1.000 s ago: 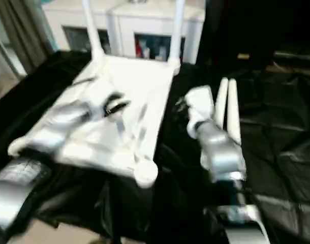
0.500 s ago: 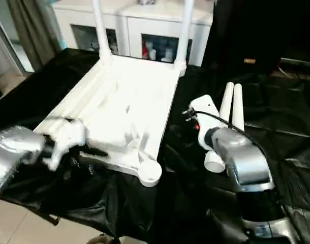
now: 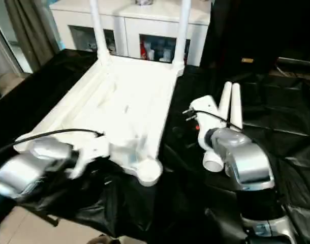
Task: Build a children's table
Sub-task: Move table base, then pick table leg
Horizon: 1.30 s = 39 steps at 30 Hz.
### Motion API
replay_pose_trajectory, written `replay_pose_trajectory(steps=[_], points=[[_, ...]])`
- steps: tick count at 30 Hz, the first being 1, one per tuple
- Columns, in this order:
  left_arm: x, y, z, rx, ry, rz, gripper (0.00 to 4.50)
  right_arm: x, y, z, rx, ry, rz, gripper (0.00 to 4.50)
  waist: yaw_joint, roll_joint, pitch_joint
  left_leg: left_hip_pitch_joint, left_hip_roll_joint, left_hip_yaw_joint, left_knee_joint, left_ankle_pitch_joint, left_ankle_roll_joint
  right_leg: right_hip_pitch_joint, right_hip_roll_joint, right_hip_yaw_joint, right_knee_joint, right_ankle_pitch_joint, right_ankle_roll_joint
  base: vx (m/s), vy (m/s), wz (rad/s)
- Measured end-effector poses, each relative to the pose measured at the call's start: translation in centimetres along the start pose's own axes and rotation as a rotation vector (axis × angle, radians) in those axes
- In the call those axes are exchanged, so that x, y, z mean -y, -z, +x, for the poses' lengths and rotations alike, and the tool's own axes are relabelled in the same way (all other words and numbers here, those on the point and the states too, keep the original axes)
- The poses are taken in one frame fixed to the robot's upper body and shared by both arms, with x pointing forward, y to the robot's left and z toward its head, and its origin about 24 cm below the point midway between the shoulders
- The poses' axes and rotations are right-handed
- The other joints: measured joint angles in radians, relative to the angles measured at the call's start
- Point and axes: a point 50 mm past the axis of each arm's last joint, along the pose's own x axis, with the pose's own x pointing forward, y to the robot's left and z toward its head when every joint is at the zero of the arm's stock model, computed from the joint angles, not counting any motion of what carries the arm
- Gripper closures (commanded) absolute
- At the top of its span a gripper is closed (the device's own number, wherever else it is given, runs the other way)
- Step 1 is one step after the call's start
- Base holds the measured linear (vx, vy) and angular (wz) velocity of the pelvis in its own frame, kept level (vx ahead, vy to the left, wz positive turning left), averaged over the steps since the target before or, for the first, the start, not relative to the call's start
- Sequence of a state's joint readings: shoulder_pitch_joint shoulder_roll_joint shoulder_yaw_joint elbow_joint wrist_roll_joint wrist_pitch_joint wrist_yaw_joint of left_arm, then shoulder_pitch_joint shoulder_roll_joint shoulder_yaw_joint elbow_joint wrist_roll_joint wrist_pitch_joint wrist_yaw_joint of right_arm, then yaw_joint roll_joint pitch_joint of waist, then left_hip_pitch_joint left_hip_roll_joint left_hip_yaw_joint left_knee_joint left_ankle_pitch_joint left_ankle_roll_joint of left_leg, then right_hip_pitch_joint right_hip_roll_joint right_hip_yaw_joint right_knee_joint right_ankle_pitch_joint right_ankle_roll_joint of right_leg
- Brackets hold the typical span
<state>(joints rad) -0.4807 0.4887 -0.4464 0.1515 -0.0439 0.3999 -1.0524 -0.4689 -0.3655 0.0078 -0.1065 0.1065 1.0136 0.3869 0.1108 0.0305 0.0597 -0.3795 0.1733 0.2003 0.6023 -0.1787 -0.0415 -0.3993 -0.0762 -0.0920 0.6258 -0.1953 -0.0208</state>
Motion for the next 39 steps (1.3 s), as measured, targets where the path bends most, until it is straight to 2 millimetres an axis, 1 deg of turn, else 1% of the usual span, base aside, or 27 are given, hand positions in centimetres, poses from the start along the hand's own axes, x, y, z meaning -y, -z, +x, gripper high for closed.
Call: replay_pose_trajectory(steps=[4, 6, 8, 11, 12, 14, 18, 26, 34, 39], points=[[-0.8, -0.4, 0.1, 0.026, -0.070, 0.002, 2.72, 0.3, -0.3, -0.1, 0.014, 0.027, 0.005, 0.07, -0.004, 0.000, 0.000, 0.001, 0.000, -0.001, 0.000, 0.000, -0.001, 0.000, 0.000, 0.000, 0.001, 0.000, 0.001, 0.000, 0.000, 0.00], [-0.8, -0.9, 0.7, 0.054, -0.078, 0.000, 2.72, 0.3, -0.4, -0.1, 0.021, 0.046, 0.023, 0.07, -0.004, 0.000, 0.000, 0.001, 0.000, -0.001, 0.000, 0.000, -0.001, 0.000, 0.000, 0.000, 0.001, 0.000, 0.001, 0.000, 0.000, 0.00], [-0.8, -1.1, 0.7, 0.060, -0.074, 0.005, 2.72, 0.2, -0.4, 0.0, 0.024, 0.059, 0.049, 0.07, -0.006, 0.000, 0.000, 0.001, 0.000, -0.001, 0.000, 0.000, 0.000, 0.000, 0.000, 0.000, 0.001, 0.002, -0.002, 0.000, 0.000, 0.00], [-0.8, -1.7, -0.5, 0.066, -0.066, 0.030, 2.72, 0.8, -0.7, -0.1, 0.014, 0.121, 0.083, 0.07, -0.010, 0.000, 0.000, 0.000, 0.000, -0.001, 0.000, 0.000, 0.000, -0.001, 0.000, 0.000, 0.001, 0.001, -0.002, 0.000, 0.000, 0.00], [-0.8, -1.7, -0.6, 0.070, -0.065, 0.030, 2.72, 0.9, -0.8, -0.1, 0.015, 0.129, 0.088, 0.07, -0.010, 0.000, 0.000, 0.000, 0.000, -0.001, 0.000, 0.000, 0.000, -0.001, 0.000, 0.000, 0.001, 0.001, -0.002, 0.000, 0.000, 0.00], [-0.5, -2.0, -1.6, 0.099, -0.052, 0.029, 2.72, 2.1, -1.1, -0.4, 0.011, 0.226, 0.152, 0.07, -0.012, 0.000, 0.000, 0.000, 0.000, 0.000, 0.000, 0.000, 0.000, -0.001, 0.000, 0.000, 0.001, 0.000, -0.003, 0.000, 0.000, 0.00], [-0.4, -1.9, -2.2, 0.121, -0.050, -0.003, 2.72, 3.3, 0.0, -0.2, -0.052, 0.303, 0.225, 0.07, -0.012, 0.000, 0.000, 0.000, 0.000, -0.001, 0.000, 0.000, 0.000, -0.001, 0.000, 0.000, 0.001, 0.000, -0.003, 0.000, 0.000, 0.00], [-0.2, -2.6, -2.8, 0.145, -0.034, -0.013, 2.72, 3.5, 1.5, 0.3, -0.157, 0.339, 0.254, 0.07, -0.016, -0.001, 0.000, 0.000, 0.000, -0.001, 0.000, 0.001, -0.001, -0.001, 0.000, 0.000, 0.002, 0.000, -0.003, 0.000, 0.000, 0.00], [-0.1, -2.9, -3.0, 0.145, -0.028, -0.014, 2.72, 3.3, 2.3, 0.6, -0.210, 0.340, 0.282, 0.07, -0.020, -0.001, 0.000, 0.000, 0.000, 0.000, 0.000, 0.001, -0.001, -0.001, 0.000, 0.000, 0.002, 0.000, -0.003, 0.000, 0.000, 0.00], [0.3, -3.3, -3.2, 0.151, -0.002, -0.005, 2.72, 2.8, 3.1, 0.9, -0.240, 0.280, 0.377, 0.07, -0.020, -0.001, 0.000, 0.000, 0.000, 0.000, 0.000, 0.001, -0.001, -0.001, 0.000, 0.000, 0.003, 0.000, -0.003, 0.000, 0.000, 0.00]])
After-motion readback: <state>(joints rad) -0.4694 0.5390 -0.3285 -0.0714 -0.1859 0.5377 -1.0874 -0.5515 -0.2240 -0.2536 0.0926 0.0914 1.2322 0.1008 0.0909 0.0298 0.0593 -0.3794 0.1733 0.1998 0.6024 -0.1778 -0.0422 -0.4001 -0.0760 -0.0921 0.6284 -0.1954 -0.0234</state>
